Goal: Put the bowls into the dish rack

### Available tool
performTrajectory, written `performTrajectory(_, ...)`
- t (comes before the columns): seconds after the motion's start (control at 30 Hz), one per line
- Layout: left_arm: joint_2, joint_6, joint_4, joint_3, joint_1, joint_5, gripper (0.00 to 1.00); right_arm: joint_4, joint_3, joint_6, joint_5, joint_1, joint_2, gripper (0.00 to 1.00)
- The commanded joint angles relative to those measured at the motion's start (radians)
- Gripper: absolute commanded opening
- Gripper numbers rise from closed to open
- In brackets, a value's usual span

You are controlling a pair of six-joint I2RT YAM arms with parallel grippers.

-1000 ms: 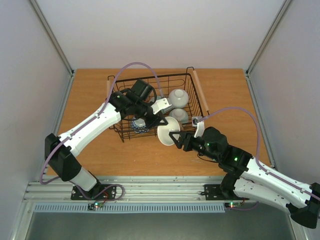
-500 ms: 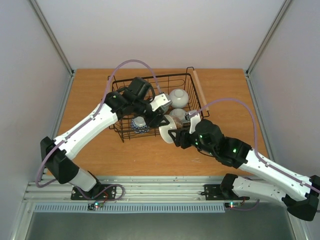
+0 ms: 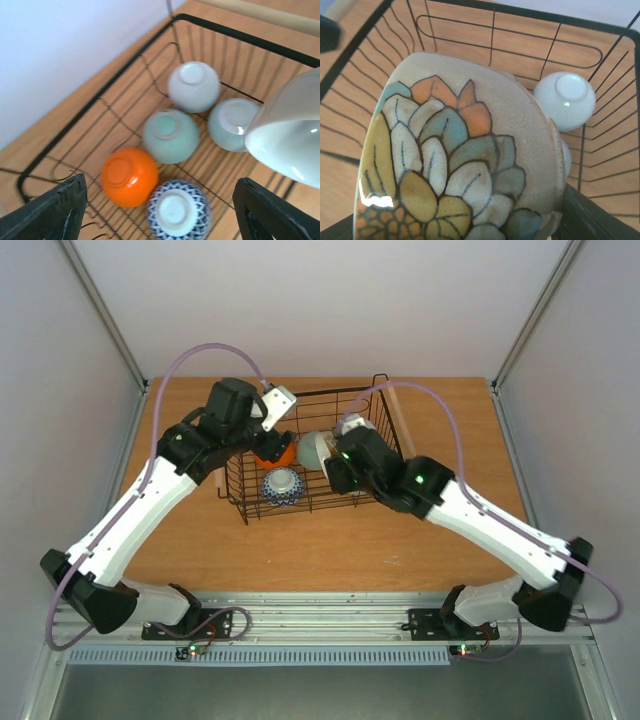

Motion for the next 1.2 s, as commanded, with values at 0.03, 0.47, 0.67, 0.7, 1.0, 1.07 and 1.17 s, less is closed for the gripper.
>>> performTrajectory(0.03,-0.076,0.022,0.065,-0.015,0.046,-0.122,0.82,-0.2,0.298,-0.098,0.096,-0.025,0.23,0.01)
performTrajectory(0.47,-0.103,0.042,0.048,-0.02,0.059,-0.074,0.88,-0.566,0.674,-0.153,0.221,-0.029,0.627,0.02)
performTrajectory(0.67,-0.096,0.04,0.04,-0.015,0.059,-0.066,0.88,-0.613,0.694,-0.141,0.226,-0.029,0.707,0.02)
performTrajectory(0.7,-0.096,0.041,0.041,-0.014,0.058,-0.073,0.88,-0.62,0.7,-0.137,0.232,-0.029,0.727,0.02)
performTrajectory(1.0,-0.128,0.074,0.088,-0.016,0.081,-0.331,0.92,-0.596,0.719,-0.13,0.207,-0.029,0.799,0.01)
performTrajectory(1.07,-0.134,0.08,0.096,-0.026,0.102,-0.34,0.93,-0.592,0.723,-0.134,0.205,-0.029,0.8,0.01)
performTrajectory(1.17,-0.136,0.08,0.096,-0.026,0.147,-0.337,0.93,-0.597,0.721,-0.131,0.207,-0.029,0.802,0.01)
